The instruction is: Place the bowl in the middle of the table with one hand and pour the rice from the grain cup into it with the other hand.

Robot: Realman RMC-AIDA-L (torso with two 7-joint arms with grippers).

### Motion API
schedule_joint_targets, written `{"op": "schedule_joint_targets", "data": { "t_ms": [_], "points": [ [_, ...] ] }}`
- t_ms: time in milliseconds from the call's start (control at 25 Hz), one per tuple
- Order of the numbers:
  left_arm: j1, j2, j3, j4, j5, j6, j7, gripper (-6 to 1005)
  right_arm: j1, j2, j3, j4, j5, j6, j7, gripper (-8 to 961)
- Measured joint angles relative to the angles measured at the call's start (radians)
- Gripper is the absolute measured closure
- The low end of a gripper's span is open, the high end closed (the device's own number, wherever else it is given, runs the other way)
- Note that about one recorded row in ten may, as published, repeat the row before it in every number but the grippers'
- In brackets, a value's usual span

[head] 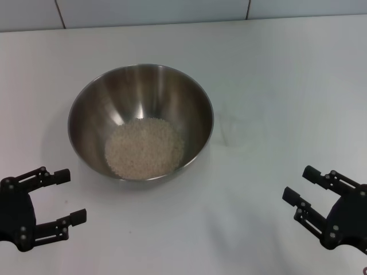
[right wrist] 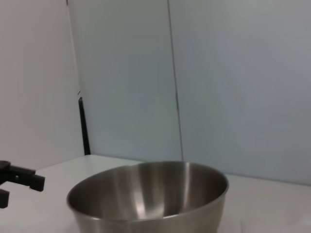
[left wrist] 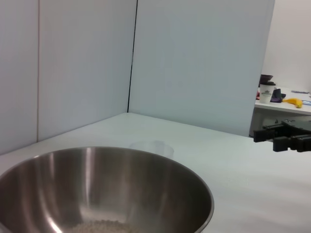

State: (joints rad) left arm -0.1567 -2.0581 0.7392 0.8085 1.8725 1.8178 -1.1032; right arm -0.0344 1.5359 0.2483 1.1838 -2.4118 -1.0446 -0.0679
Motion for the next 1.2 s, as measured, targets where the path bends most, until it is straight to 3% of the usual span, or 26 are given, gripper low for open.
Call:
{"op": "schedule_joint_targets", "data": {
  "t_ms": [440,1200],
  "points": [
    [0.018,0.001,-0.006,0.0,-0.002,0.0,0.012,188,-0.006,-0.01,-0.007,0.01,-0.024,0.005,-0.001,436],
    [0.017,-0.001,-0.006,-0.002,-0.007,-0.002,0.014,188,-0.007,-0.002,-0.001,-0.006,-0.044,-0.006,-0.001,437]
  ]
}}
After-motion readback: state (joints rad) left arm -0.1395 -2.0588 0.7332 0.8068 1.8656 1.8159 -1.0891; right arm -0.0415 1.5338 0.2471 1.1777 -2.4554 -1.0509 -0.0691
